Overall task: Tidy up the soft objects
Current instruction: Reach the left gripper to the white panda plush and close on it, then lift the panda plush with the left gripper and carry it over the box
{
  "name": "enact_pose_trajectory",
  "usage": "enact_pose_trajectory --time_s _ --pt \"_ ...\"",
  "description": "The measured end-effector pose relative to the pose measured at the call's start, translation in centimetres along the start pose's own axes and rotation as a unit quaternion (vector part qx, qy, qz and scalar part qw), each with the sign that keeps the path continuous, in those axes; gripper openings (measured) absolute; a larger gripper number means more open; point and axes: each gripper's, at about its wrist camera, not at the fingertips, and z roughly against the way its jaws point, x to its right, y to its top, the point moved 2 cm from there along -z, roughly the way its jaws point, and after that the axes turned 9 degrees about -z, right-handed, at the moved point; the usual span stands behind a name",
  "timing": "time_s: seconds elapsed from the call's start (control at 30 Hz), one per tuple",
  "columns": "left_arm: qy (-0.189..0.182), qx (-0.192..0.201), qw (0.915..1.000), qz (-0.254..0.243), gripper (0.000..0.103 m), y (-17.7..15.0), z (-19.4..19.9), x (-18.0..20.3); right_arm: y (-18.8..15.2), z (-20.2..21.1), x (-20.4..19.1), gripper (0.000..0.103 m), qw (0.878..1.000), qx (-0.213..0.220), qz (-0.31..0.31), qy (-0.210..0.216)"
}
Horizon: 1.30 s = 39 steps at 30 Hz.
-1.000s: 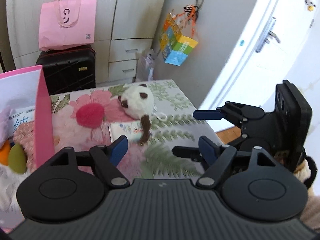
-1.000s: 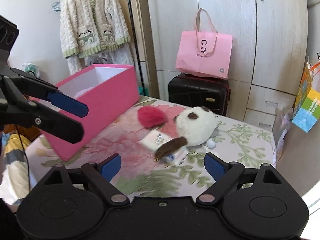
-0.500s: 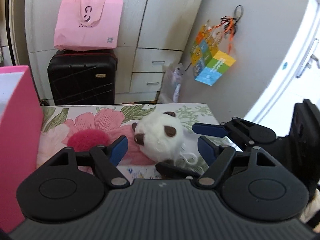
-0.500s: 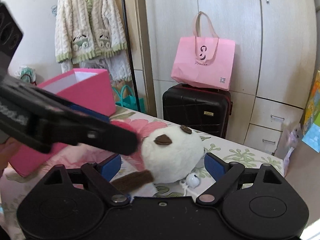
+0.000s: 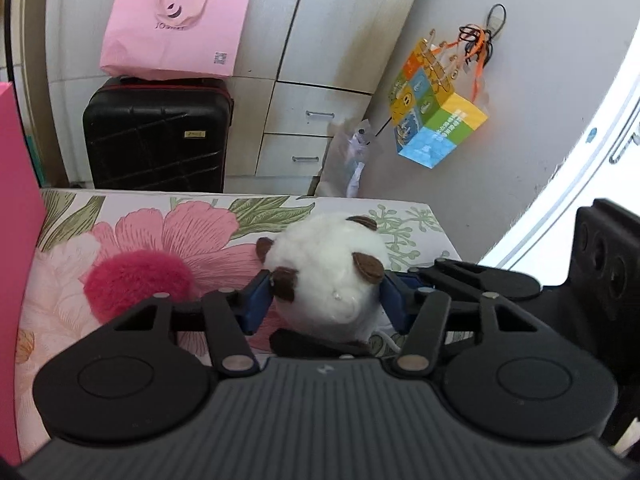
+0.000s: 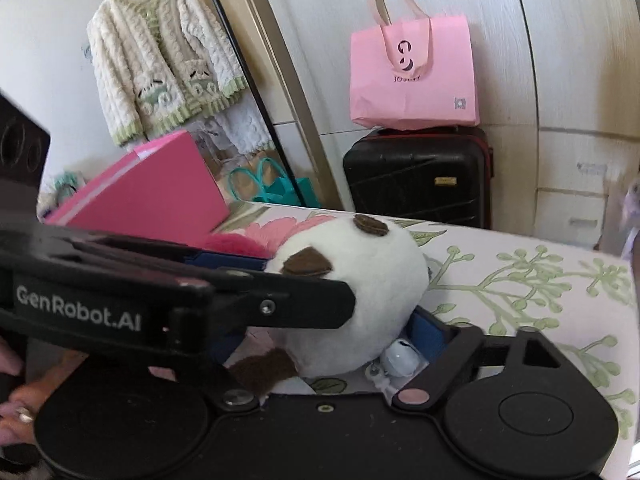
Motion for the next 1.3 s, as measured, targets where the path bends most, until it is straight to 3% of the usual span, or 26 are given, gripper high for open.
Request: enact_pose_trajectory --time_s 0.07,0.2,0.63,1.1,1.3 --pt "0.003 0.002 1.0000 -0.008 0.053 0.0 0.1 0.3 -0.2 0.0 -0.2 0.069 1.000 0.005 0.010 -0.021" --pt "0.007 0.009 0.9996 -0.024 0.052 0.0 0.7 0.9 -0.3 0.7 -0.8 0.065 0.999 0.018 0.016 -0.035" --pt "-0.011 0.057 0.9971 -0.050 0.052 -0.6 6.8 2.6 -0.4 5.4 -5.0 0.064 0.994 0.067 0.044 -0.075" --pt "-0.028 0.070 0.9945 -0.073 0.052 -2.8 13.1 4.0 -2.9 9.8 -10.8 0.065 0.991 0.084 0.028 -0.105" --pt "-0.032 0.057 0.9945 -0.082 0.052 -4.2 15.9 4.5 -4.3 11.5 -13.3 0.065 0.991 0.075 0.016 -0.109"
